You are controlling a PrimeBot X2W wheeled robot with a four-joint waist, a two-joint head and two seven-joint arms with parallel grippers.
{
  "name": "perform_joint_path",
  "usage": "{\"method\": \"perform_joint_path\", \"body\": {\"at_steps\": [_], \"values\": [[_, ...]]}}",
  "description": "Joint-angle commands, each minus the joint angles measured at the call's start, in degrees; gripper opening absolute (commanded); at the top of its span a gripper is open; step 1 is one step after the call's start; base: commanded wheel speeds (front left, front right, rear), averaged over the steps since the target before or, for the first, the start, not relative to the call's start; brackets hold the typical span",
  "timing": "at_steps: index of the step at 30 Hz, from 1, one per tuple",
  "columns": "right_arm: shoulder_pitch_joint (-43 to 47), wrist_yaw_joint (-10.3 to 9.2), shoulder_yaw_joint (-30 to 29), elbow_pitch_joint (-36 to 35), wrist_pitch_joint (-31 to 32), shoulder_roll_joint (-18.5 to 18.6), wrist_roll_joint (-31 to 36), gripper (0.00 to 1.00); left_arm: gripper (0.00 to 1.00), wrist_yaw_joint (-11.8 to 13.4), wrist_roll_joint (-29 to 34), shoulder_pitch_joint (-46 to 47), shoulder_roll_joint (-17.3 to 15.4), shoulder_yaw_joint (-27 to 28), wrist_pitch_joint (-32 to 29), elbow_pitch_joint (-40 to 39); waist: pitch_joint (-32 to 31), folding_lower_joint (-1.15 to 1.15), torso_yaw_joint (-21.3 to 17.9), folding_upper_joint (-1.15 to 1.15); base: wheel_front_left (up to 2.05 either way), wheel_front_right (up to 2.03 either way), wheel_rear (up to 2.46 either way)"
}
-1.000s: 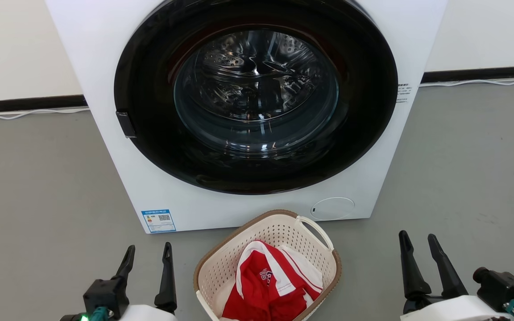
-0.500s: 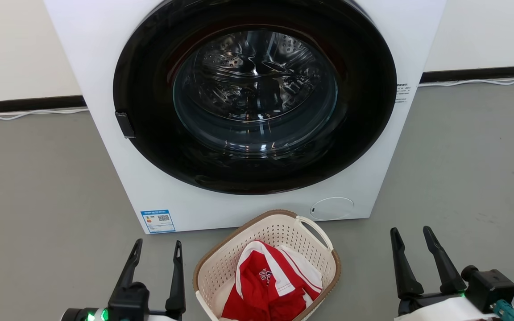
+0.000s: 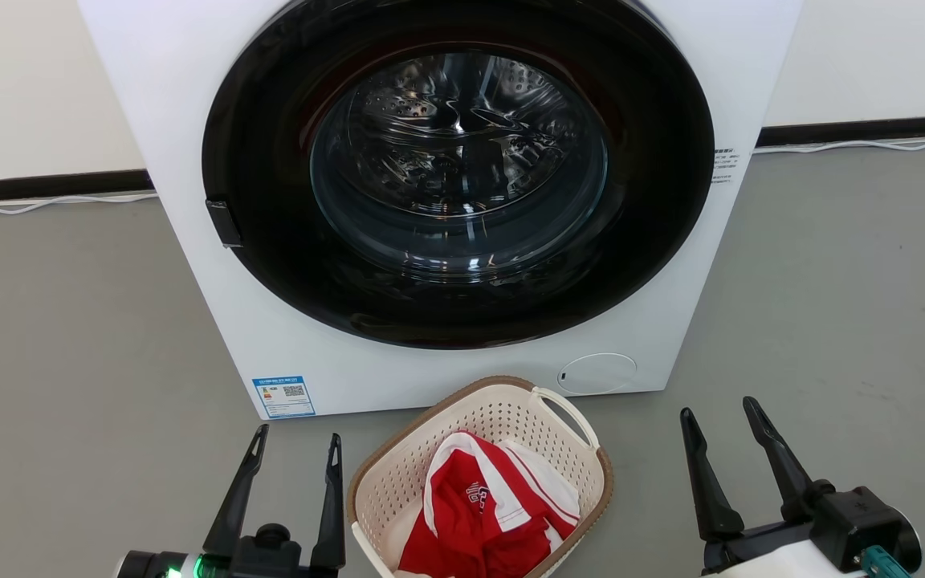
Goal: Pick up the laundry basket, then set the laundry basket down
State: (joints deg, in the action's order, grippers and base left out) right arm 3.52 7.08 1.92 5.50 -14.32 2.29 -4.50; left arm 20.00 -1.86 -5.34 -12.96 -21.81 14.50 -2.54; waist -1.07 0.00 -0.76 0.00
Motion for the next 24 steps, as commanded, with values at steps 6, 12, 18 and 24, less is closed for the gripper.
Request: {"method": "perform_joint_path", "body": {"at_steps": [6, 12, 18, 24], "values": [[-0.9, 0.41, 1.3, -1.9, -0.7, 0.6, 0.3, 1.0, 1.0, -0.4, -0.6, 1.2, 0.1, 2.8, 0.5, -0.8, 0.1, 0.0, -0.1, 0.0, 0.0, 0.0, 0.0], [-0.9, 0.41, 1.1, -1.9, -0.7, 0.6, 0.3, 1.0, 1.0, -0.9, -0.7, 1.1, 0.5, 3.3, 0.5, -0.5, 0.2, 0.0, 0.0, 0.0, 0.0, 0.0, 0.0], [-0.9, 0.41, 1.0, -2.0, -0.7, 0.6, 0.2, 1.0, 1.0, -1.5, -0.4, 1.0, 0.8, 3.8, 0.5, -0.3, 0.4, 0.0, 0.0, 0.0, 0.0, 0.0, 0.0], [-1.0, 0.41, 0.8, -2.0, -0.7, 0.6, 0.1, 1.0, 1.0, -1.8, -0.1, 1.0, 1.1, 4.1, 0.5, -0.4, 1.0, 0.0, 0.0, 0.0, 0.0, 0.0, 0.0]]}}
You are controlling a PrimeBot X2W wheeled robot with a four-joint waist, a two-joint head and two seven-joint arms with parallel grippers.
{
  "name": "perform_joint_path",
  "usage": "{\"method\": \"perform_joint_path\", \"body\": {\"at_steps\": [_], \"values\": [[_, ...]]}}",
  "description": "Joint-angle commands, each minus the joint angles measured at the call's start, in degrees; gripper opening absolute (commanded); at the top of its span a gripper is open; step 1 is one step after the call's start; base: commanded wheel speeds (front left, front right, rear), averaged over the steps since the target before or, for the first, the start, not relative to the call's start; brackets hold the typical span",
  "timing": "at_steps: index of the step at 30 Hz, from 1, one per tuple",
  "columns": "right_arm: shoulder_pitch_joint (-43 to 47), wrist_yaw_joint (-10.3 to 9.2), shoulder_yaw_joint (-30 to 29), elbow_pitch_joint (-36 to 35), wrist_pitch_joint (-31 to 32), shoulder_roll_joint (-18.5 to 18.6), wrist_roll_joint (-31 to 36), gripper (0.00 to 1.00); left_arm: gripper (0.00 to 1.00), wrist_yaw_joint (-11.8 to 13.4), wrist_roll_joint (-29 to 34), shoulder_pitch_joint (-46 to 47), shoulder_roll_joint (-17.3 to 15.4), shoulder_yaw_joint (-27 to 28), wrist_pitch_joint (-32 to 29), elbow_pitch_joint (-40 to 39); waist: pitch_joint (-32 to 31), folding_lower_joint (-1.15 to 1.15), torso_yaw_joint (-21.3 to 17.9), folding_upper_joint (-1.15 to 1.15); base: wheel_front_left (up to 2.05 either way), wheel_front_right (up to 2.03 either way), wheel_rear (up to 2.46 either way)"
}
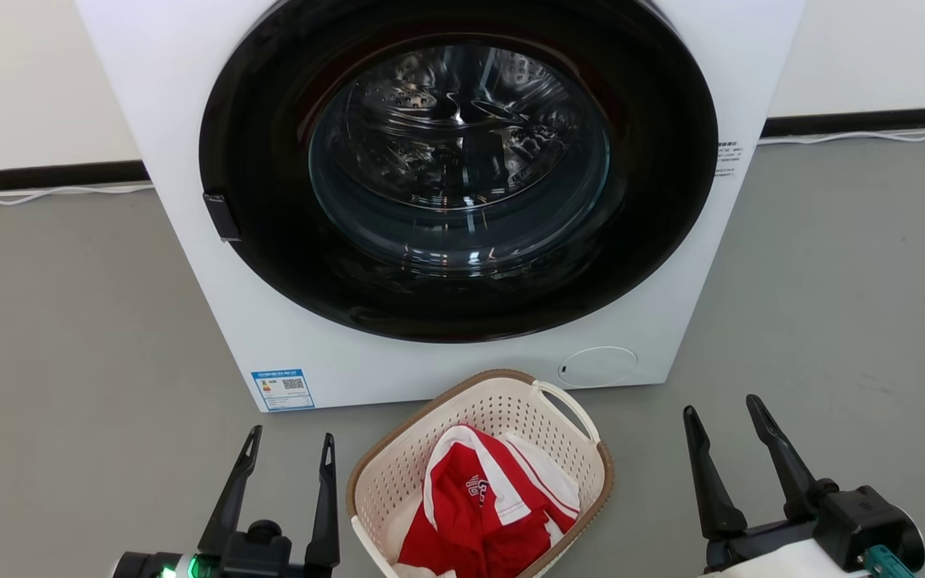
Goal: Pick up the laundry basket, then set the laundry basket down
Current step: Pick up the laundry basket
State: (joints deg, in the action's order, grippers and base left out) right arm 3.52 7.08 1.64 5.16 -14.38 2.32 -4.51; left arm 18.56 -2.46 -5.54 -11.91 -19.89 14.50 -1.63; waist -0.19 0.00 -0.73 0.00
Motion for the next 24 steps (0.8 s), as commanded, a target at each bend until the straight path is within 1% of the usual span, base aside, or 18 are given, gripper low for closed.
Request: {"method": "perform_joint_path", "body": {"at_steps": [1, 5, 11, 17, 24], "values": [[-1.1, 0.41, 1.0, -1.6, -0.6, 0.6, 0.1, 1.0, 1.0, -0.4, 0.4, 1.2, 0.1, 2.3, 0.5, -1.3, 0.3, 0.0, 0.0, 0.0, 0.0, 0.0, 0.0], [-1.3, 0.41, 0.8, -1.6, -0.6, 0.6, 0.0, 1.0, 1.0, -0.7, 0.2, 1.2, 0.4, 2.6, 0.5, -1.4, 1.2, 0.0, 0.0, 0.0, 0.0, 0.0, 0.0], [-3.2, 0.41, -0.1, -2.0, -0.6, 0.6, 0.1, 1.0, 1.0, -1.7, -1.0, 2.7, 1.6, 3.6, 0.5, -0.8, 5.7, 0.0, 0.2, 0.0, 0.0, 0.0, 0.0], [-6.4, 0.41, -1.6, -2.6, -0.6, 0.6, 0.1, 1.0, 1.0, -4.4, -3.3, 6.0, 3.9, 5.6, 0.5, 1.6, 12.1, 0.0, 0.8, 0.0, 0.0, 0.0, 0.0], [-12.4, 0.41, -2.6, -3.8, -0.6, 0.6, 0.6, 1.0, 1.0, -7.8, -4.4, 12.8, 6.2, 8.3, 0.5, 6.6, 21.2, 0.0, 0.7, 0.0, 0.0, 0.0, 0.0]]}}
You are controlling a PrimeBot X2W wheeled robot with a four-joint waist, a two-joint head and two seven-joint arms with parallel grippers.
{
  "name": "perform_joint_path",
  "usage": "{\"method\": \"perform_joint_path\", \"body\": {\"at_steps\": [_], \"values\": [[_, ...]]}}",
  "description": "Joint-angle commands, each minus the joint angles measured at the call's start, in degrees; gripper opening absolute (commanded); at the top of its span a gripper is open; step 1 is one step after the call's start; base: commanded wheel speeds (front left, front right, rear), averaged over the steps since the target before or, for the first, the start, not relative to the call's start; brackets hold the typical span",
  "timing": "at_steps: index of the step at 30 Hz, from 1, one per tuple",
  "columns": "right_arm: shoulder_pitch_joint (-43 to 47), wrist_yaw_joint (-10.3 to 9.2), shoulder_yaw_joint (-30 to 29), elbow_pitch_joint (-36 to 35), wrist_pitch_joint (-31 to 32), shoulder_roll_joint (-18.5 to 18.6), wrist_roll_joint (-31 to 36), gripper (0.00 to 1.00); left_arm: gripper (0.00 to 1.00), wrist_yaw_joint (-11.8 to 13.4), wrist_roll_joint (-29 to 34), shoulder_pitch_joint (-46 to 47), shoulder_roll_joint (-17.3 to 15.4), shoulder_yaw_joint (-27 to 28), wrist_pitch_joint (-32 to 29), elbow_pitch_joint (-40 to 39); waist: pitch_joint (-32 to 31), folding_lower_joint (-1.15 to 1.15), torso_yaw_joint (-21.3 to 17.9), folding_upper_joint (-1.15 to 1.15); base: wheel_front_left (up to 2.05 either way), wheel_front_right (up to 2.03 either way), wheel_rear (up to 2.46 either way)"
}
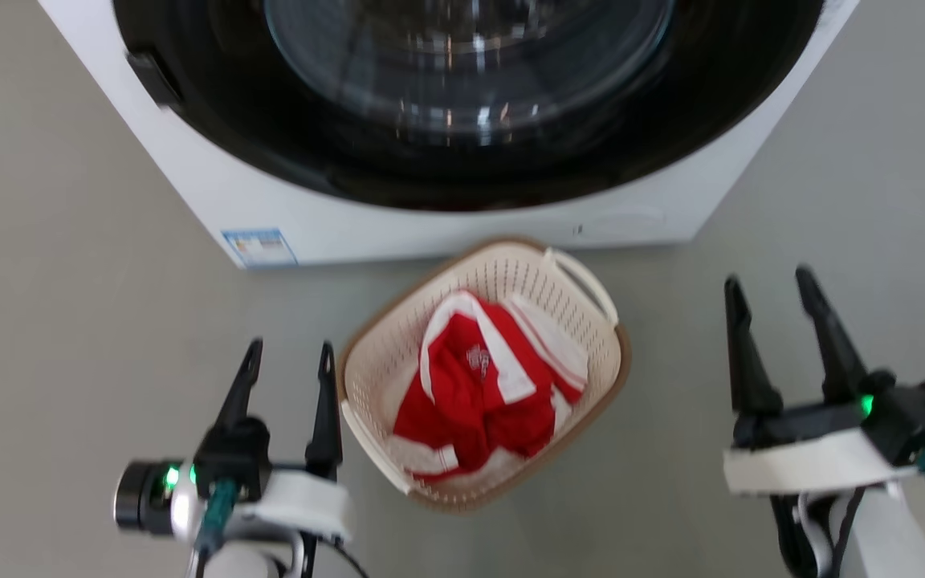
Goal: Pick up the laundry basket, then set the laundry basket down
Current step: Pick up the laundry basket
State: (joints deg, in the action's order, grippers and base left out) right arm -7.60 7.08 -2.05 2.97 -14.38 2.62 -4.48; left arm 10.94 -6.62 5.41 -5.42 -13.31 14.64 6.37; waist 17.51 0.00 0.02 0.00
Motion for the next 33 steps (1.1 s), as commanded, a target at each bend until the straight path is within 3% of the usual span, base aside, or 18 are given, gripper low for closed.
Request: {"method": "perform_joint_path", "body": {"at_steps": [1, 15, 24, 33], "values": [[-2.1, 0.41, 1.0, -1.8, -0.6, 0.3, 0.6, 1.0, 1.0, -0.6, -0.3, 2.9, 0.0, 2.1, 0.4, -0.5, 4.7, 0.0, -0.1, 0.0, 0.0, 0.0, 0.0], [-9.3, 0.41, 0.8, -3.2, -0.6, 0.3, 1.1, 1.0, 1.0, -4.8, -1.0, 12.7, 2.0, 5.8, 0.4, 15.5, 15.1, 0.0, -1.6, 0.0, 0.0, 0.0, 0.0], [-12.0, 0.41, 1.2, -4.0, -0.6, 0.3, 0.9, 1.0, 1.0, -7.1, -6.0, 17.3, 2.5, 8.2, 0.4, 27.2, 19.5, 0.0, -3.8, 0.0, 0.0, 0.0, 0.0], [-13.1, 0.41, 1.1, -4.5, -0.6, 0.3, 0.8, 1.0, 1.0, -7.1, -12.9, 21.6, 2.5, 8.6, 0.4, 37.6, 22.2, 0.0, -5.4, 0.0, 0.0, 0.0, 0.0]]}}
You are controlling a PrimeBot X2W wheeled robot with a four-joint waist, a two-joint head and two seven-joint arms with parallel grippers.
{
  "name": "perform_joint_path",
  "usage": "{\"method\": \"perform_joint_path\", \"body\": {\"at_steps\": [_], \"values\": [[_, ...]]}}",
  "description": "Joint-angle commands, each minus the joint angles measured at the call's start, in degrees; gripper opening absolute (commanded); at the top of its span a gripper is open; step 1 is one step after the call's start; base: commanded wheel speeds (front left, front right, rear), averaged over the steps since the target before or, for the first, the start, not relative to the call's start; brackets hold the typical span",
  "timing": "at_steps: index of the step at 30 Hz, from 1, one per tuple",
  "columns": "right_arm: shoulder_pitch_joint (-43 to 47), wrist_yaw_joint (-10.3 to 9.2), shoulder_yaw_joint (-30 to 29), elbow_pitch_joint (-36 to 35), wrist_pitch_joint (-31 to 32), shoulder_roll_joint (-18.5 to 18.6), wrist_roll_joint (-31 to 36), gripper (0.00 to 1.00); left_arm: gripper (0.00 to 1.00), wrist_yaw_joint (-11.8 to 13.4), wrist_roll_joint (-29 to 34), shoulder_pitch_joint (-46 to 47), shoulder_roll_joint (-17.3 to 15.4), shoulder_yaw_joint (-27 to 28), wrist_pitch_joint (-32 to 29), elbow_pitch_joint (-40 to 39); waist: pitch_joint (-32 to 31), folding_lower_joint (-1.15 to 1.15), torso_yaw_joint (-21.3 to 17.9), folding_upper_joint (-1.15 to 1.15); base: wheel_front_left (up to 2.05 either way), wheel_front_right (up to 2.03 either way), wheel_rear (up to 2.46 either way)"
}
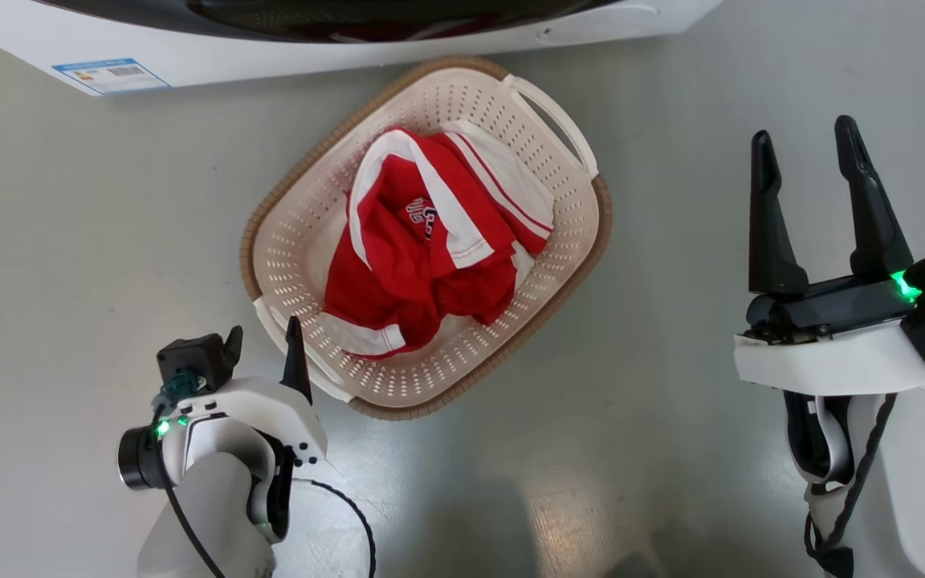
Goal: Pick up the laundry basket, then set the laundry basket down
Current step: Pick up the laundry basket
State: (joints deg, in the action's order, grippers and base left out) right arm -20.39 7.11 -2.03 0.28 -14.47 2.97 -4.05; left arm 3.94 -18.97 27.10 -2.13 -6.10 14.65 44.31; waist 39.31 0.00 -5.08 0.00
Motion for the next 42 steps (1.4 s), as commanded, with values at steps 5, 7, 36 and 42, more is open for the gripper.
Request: {"method": "perform_joint_path", "body": {"at_steps": [5, 7, 36, 42], "values": [[-0.8, 0.37, 1.1, -2.1, -0.5, -0.1, 0.2, 1.0, 1.0, 0.1, -4.0, 1.7, -0.8, 1.8, 0.3, 4.7, 1.8, 0.0, -1.0, 0.0, 0.0, 0.0, 0.0], [-0.9, 0.37, 0.9, -2.2, -0.5, -0.1, 0.2, 1.0, 1.0, 0.0, -5.1, 2.4, -0.8, 1.7, 0.3, 6.4, 2.2, 0.0, -1.2, 0.0, 0.0, 0.0, 0.0], [-1.5, 0.37, 1.1, -2.2, -0.5, -0.1, -0.7, 1.0, 0.0, 1.3, -7.1, 8.5, -1.2, 3.1, 0.3, 12.6, 4.3, 0.0, -2.1, 0.0, 0.0, 0.0, 0.0], [-1.6, 0.37, 0.8, -2.2, -0.5, -0.1, -0.8, 1.0, 0.0, 1.8, -4.6, 9.4, -2.7, 4.4, 0.3, 12.2, 4.4, 0.0, -2.2, 0.0, 0.0, 0.0, 0.0]]}}
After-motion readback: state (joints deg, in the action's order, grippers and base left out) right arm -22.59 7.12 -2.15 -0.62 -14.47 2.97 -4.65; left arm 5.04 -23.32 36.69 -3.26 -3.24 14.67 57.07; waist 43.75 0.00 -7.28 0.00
